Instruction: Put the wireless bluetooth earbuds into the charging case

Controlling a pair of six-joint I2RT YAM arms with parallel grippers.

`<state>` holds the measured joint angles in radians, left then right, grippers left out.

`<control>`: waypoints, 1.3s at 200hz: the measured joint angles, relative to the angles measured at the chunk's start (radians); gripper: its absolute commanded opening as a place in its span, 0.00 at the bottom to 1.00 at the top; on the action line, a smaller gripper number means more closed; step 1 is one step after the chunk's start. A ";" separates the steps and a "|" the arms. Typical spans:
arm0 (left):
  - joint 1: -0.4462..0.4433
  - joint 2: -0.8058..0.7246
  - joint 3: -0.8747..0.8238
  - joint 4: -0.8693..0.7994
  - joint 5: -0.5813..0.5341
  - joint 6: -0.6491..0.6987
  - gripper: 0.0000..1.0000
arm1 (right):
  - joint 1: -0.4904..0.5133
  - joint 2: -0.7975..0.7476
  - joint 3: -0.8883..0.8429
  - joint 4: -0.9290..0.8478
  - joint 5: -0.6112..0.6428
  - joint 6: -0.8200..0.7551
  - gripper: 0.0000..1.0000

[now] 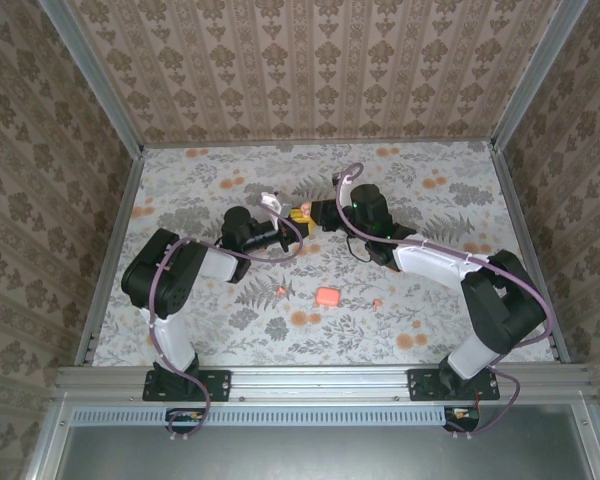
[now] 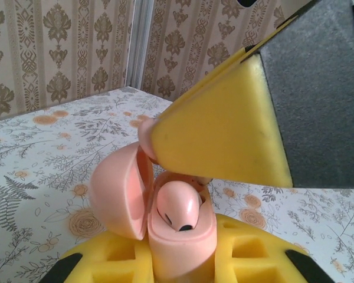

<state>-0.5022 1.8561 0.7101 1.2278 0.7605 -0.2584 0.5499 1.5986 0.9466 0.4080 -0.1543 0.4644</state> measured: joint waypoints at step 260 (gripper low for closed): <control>-0.022 -0.085 -0.146 0.007 -0.111 0.098 0.13 | -0.252 0.008 0.022 -1.057 0.022 0.029 0.26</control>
<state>-0.5240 1.7714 0.5640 1.2350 0.6495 -0.1604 0.2977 1.6062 0.9688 -0.6491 -0.1322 0.4938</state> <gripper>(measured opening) 0.192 0.255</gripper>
